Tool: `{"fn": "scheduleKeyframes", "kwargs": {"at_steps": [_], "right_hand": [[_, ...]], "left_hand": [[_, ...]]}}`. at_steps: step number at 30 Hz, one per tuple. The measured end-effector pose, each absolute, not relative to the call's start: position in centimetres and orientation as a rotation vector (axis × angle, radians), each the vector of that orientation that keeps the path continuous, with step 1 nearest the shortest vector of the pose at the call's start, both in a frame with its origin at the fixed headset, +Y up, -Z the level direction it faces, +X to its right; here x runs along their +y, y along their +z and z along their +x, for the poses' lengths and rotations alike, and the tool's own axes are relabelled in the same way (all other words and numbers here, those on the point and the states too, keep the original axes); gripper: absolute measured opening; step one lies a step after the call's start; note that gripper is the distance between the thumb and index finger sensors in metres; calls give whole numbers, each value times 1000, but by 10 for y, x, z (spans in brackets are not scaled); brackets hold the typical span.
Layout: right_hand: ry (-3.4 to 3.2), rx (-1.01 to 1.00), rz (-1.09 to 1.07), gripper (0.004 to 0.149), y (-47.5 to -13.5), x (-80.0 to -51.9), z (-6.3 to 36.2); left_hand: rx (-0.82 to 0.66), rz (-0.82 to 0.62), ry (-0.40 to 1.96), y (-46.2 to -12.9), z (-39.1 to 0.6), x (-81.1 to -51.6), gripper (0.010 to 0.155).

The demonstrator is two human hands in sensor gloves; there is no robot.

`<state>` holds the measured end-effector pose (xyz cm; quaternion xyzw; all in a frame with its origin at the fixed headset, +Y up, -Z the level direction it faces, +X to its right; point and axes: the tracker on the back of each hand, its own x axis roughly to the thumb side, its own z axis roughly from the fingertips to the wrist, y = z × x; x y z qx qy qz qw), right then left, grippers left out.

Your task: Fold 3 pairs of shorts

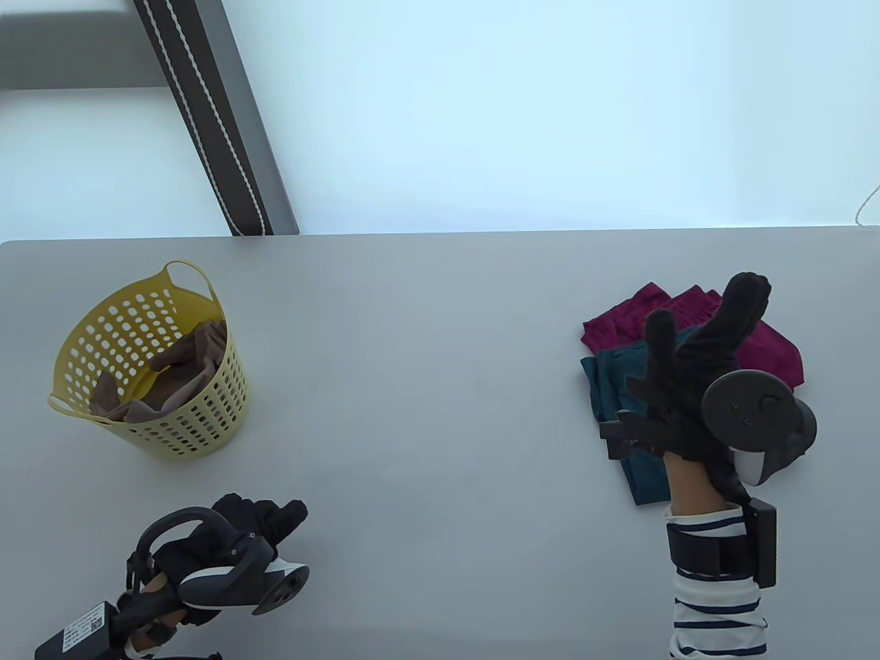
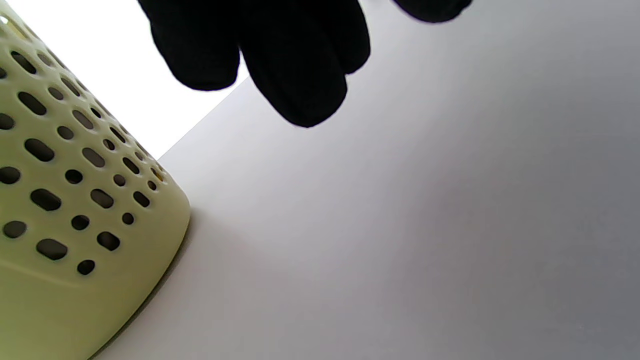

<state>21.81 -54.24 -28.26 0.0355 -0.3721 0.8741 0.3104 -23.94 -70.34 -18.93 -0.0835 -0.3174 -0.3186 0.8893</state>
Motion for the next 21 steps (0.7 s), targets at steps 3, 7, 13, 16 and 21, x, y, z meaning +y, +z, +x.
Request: {"fn": "scheduleKeyframes", "kwargs": {"at_steps": [3,7,13,16,21], "right_hand": [[2514,-998,-16,75,-288,-551,218],[2850,-393,-214,47,-326,-605,235],[2527,842,-357,90,-350,-730,264],[2485,733,-395,92,-349,-743,266],[2482,694,-500,86,-356,-753,276]], "left_hand": [[-661,-171,-663,-189,-240,-703,71],[-663,-168,-664,-190,-240,-703,71],[-654,-170,-665,-191,-241,-704,73],[-648,-170,-663,-191,-242,-704,73],[-643,-177,-667,-192,-242,-705,74]]}}
